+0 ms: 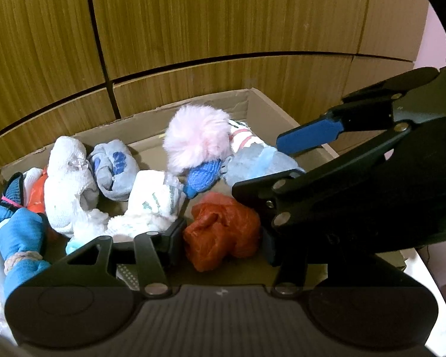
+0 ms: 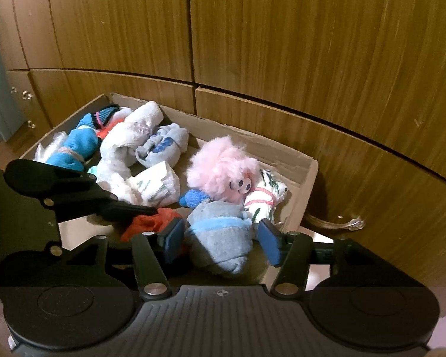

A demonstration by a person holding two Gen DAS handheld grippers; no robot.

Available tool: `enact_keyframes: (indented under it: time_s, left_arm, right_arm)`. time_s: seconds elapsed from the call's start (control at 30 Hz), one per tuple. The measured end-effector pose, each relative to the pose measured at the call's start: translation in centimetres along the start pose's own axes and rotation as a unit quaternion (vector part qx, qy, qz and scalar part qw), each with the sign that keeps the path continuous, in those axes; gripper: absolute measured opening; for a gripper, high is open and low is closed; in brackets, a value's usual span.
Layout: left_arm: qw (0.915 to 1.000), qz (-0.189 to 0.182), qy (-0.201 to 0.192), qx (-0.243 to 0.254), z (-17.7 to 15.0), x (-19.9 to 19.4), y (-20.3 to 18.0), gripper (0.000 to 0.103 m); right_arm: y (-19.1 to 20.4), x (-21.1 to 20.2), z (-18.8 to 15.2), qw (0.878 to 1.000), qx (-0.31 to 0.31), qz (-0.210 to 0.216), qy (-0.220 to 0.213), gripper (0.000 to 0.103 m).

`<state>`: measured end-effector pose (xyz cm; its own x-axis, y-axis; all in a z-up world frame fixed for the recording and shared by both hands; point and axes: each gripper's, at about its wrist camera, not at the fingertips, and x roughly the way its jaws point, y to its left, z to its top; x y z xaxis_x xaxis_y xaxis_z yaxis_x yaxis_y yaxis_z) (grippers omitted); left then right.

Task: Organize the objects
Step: 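Carry both items into the tray beside the pink puppet and lower them, then open both tools to release the red bundle and grey sock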

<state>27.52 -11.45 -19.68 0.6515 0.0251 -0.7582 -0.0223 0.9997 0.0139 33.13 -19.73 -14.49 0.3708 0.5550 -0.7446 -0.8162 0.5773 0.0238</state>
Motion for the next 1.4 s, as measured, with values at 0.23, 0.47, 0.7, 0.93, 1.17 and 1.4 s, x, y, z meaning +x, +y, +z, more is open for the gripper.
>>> enact_keyframes:
  time_s: [0.23,0.47,0.7,0.93,1.17,1.4]
  left_arm:
    - [1.0,0.004,-0.002,-0.003,-0.2,-0.8,-0.3,0.051]
    - [0.9999,0.008,-0.003,-0.013,-0.5,-1.6,-0.2,0.053]
    - [0.9998,0.007,-0.013,-0.013,-0.2,-2.4,-0.6,0.056]
    - [0.9994,0.021,-0.026,-0.011,-0.6,-4.8,-0.5,0.062]
    - [0.9983,0.039,-0.039,-0.021,-1.0,-7.0,0.6,0.065]
    - [0.9959,0.054,-0.056,-0.047,-2.1,-10.3,3.0,0.066]
  right_arm:
    - [-0.2,-0.3,-0.1,1.0,0.002,0.003,-0.006,0.067]
    - [0.0,-1.1,-0.1,1.0,0.004,0.001,-0.008,0.071]
    - [0.2,-1.9,0.3,1.0,0.005,0.0,-0.012,0.072]
    - [0.7,-3.2,0.3,1.0,0.007,-0.001,-0.017,0.075]
    - [1.6,-4.7,0.2,0.999,0.017,0.004,-0.027,0.076]
    - [2.3,-6.1,0.0,0.999,0.021,0.001,-0.031,0.077]
